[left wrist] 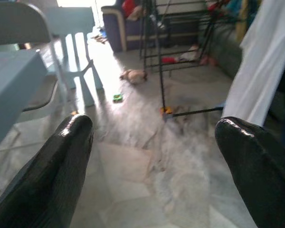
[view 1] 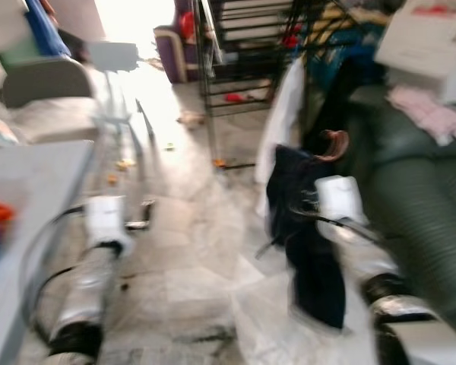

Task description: Hang hanger

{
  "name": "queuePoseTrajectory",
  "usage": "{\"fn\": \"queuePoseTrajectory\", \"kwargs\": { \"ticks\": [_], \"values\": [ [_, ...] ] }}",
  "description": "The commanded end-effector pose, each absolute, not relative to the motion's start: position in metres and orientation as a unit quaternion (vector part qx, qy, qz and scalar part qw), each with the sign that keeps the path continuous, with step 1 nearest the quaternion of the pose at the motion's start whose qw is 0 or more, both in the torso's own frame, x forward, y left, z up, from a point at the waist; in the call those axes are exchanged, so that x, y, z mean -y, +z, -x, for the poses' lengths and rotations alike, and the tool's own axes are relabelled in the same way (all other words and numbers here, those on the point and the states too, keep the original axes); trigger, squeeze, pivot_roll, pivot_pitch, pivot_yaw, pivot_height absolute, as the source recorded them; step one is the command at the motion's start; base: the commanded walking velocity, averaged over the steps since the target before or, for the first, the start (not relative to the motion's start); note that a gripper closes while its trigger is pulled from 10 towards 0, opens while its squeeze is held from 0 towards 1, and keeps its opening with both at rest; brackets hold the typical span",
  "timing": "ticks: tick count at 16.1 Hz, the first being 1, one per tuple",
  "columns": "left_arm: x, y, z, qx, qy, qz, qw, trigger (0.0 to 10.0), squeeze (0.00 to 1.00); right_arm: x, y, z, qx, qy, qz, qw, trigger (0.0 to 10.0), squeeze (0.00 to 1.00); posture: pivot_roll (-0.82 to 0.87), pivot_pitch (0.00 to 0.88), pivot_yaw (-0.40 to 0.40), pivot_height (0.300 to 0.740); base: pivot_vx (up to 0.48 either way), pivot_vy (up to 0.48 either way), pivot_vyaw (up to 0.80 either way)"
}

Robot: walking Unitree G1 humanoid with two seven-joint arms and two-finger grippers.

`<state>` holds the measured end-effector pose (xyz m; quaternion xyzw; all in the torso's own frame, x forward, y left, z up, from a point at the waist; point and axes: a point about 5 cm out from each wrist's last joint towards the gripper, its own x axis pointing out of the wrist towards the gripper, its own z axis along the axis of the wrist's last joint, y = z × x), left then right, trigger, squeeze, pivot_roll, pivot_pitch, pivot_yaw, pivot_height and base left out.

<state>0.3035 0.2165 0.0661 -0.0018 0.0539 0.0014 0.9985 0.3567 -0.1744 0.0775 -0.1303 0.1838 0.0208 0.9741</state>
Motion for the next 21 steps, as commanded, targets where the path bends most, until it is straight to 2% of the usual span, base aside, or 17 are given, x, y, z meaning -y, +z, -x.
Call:
{"fn": "queuePoseTrajectory", "kwargs": {
  "ticks": [1,6,8,13,17,21],
  "values": [
    [-0.213,0.073,-0.308,-0.042,-0.005,0.003,0.999,10.0,0.00,0.180,0.092,-0.364,-0.158,0.014,0.132,0.978,10.0,0.00,-0.06,0.000,0.054,0.740,0.326,0.000,0.00],
    [-0.205,0.070,-0.309,-0.048,-0.006,0.011,0.999,10.0,0.00,0.181,0.093,-0.363,-0.156,0.016,0.142,0.977,10.0,0.00,-0.09,0.000,0.062,0.740,0.338,0.000,0.08],
    [-0.198,0.073,-0.314,-0.048,-0.008,0.011,0.999,10.0,0.00,0.181,0.088,-0.360,-0.164,0.018,0.137,0.977,10.0,0.00,-0.10,0.000,0.065,0.740,0.356,0.321,0.60],
    [-0.201,0.076,-0.317,-0.051,0.017,0.009,0.999,10.0,0.00,0.171,0.087,-0.359,-0.158,0.045,0.150,0.975,10.0,0.00,-0.10,0.000,0.068,0.740,0.295,0.379,0.51],
    [-0.203,0.072,-0.316,-0.066,0.042,-0.015,0.997,10.0,0.00,0.171,0.084,-0.357,-0.165,0.044,0.151,0.974,10.0,0.00,-0.10,0.000,0.064,0.740,0.298,0.375,0.00],
    [-0.192,0.072,-0.316,-0.065,0.041,-0.004,0.997,10.0,0.00,0.174,0.088,-0.358,-0.156,0.024,0.173,0.972,10.0,0.00,-0.11,0.000,0.067,0.740,0.472,0.000,0.00]
  ]
}}
